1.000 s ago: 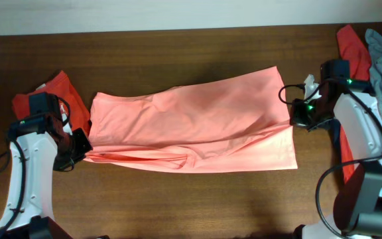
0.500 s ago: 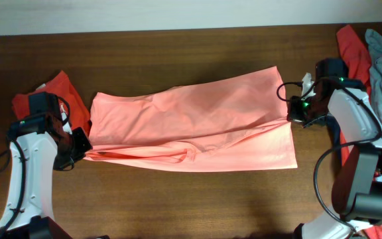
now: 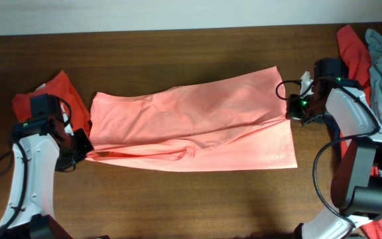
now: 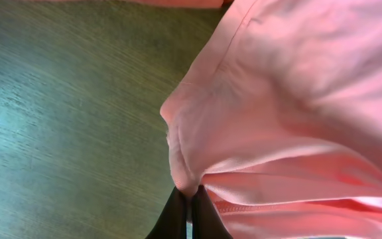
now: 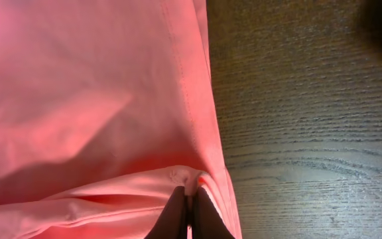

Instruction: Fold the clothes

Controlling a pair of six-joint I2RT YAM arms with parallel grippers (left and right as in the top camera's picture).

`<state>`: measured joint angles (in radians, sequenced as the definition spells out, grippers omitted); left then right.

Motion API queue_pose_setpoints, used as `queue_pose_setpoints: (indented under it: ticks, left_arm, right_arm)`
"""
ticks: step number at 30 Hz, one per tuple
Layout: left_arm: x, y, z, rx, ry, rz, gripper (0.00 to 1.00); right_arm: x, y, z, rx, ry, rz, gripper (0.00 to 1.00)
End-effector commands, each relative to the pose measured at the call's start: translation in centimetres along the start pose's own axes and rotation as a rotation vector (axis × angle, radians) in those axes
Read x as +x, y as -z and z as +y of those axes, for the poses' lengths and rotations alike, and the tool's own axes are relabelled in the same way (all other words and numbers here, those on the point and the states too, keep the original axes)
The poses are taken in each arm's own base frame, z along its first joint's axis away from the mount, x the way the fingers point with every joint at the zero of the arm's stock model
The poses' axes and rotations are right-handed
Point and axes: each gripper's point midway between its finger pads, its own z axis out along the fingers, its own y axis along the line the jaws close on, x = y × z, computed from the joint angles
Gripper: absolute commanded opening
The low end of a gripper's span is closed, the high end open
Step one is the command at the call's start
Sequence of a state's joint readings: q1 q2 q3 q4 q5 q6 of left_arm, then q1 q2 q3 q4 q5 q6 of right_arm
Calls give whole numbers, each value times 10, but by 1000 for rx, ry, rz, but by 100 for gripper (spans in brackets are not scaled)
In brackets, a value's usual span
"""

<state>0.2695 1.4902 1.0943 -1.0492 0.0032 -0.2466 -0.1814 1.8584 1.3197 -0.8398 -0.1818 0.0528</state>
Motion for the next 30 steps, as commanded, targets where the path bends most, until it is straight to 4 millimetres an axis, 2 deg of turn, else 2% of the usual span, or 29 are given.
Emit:
queue_pose_setpoints:
  ticks: [1, 3, 5, 7, 10, 11, 23, 25, 30]
  left_arm:
    - [3, -1, 1, 1, -15, -5, 1]
    - [3, -1, 3, -9, -14, -8, 1]
    - [3, -1, 3, -10, -14, -8, 5]
    - [2, -1, 4, -16, -14, -10, 15]
    - [2, -1, 7, -33, -14, -14, 37]
    - [2, -1, 7, -33, -14, -14, 40]
    - [-1, -1, 6, -28, -14, -23, 41]
    - [0, -1, 6, -28, -14, -19, 47]
    - [9, -1, 7, -31, -14, 18, 49]
  right_arm:
    - [2, -6, -2, 13, -6, 12, 4]
    - [1, -6, -2, 13, -6, 11, 5]
    - [1, -6, -2, 13, -6, 11, 14]
    - [1, -6, -2, 13, -6, 12, 29]
    - [2, -6, -2, 13, -6, 13, 33]
    - [2, -6, -2, 13, -6, 14, 33]
    - [6, -5, -2, 14, -8, 29, 35]
    - [8, -5, -2, 15, -9, 36, 39]
    - [17, -5, -2, 16, 5, 74, 41]
